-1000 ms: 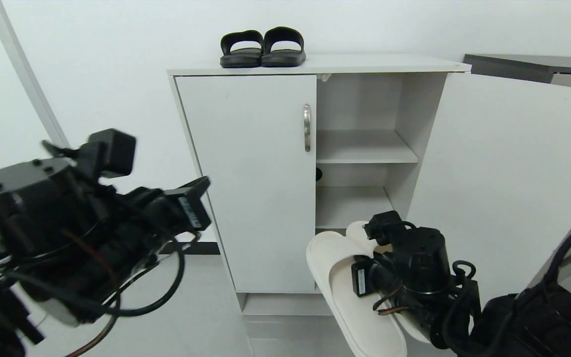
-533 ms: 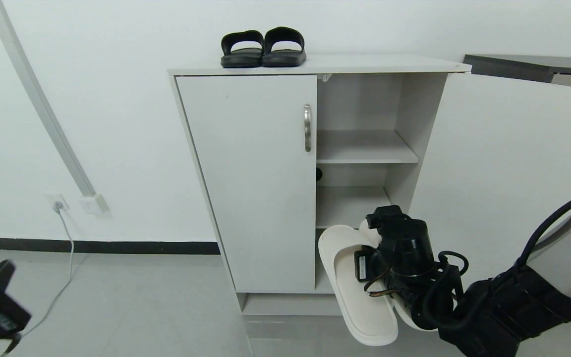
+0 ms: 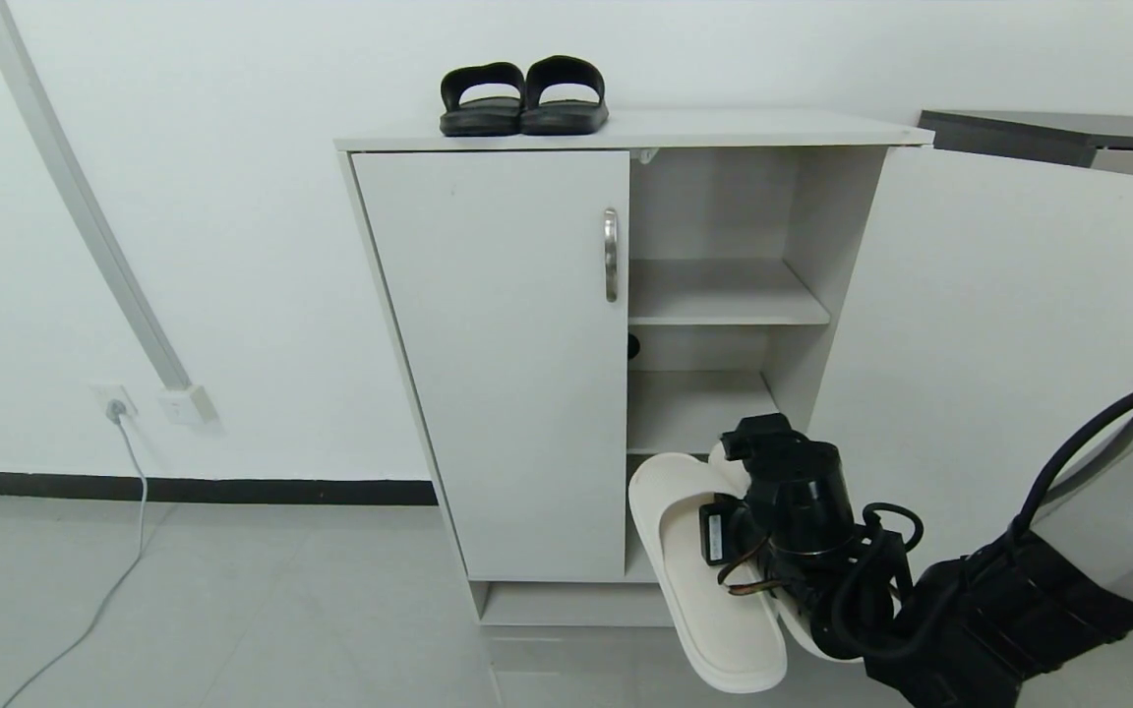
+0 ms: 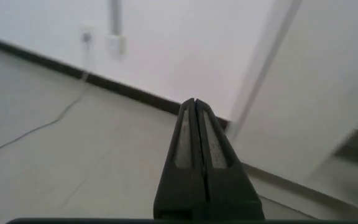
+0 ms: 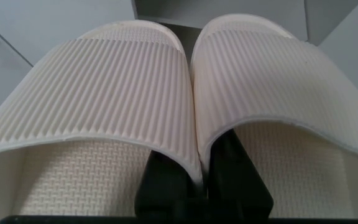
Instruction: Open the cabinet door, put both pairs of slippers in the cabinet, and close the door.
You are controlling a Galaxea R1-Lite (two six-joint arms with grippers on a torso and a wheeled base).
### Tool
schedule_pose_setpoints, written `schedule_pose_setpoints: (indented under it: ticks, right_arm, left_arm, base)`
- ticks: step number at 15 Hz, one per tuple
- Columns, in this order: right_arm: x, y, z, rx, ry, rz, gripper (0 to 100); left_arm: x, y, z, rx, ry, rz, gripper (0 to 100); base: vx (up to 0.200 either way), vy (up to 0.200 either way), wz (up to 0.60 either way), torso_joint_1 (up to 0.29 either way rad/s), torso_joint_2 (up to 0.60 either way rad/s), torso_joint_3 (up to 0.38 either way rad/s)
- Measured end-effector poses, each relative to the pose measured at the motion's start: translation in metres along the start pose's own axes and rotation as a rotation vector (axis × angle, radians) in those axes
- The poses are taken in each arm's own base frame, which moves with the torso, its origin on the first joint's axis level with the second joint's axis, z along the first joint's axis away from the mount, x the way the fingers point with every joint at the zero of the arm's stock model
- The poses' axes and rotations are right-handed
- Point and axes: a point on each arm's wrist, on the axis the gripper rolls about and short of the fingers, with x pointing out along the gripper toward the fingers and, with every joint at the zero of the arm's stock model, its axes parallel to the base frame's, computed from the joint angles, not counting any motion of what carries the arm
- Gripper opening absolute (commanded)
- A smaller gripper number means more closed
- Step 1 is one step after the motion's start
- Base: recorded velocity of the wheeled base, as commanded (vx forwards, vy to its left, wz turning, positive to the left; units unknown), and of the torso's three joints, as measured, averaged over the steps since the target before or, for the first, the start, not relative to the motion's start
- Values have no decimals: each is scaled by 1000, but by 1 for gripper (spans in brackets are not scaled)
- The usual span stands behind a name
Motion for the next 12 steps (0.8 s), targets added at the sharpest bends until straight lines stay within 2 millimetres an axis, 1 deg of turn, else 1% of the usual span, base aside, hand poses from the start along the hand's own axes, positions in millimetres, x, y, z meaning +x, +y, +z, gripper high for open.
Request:
schedule_pose_setpoints:
  ticks: [1, 3, 4, 9, 10, 12]
  right_arm:
    - [0, 0, 0, 0, -1, 0, 0]
    - [0, 0, 0, 0, -1, 1, 0]
    - [0, 0, 0, 0, -1, 1, 0]
    - [5, 3, -1, -3, -12, 3, 0]
    - [8, 5, 1, 2, -20, 4, 0]
    - [17, 12, 11, 28, -64, -20, 0]
  left_arm:
    - [-2, 0, -2, -2, -9, -44, 0]
    - [-5, -4, -8, 37, 8, -264, 0]
    - [-6, -4, -9, 57, 9, -293, 0]
    - [-7, -4, -10, 31, -3, -275, 0]
    - [-7, -4, -10, 30, -3, -275, 0]
    - [-7, -4, -10, 30, -5, -277, 0]
  base:
    - [0, 0, 0, 0, 0, 0]
    - [0, 0, 0, 0, 0, 0]
    - [0, 0, 0, 0, 0, 0]
    - [0, 0, 0, 0, 0, 0]
    - [0, 0, 0, 0, 0, 0]
    - [0, 0, 0, 0, 0, 0]
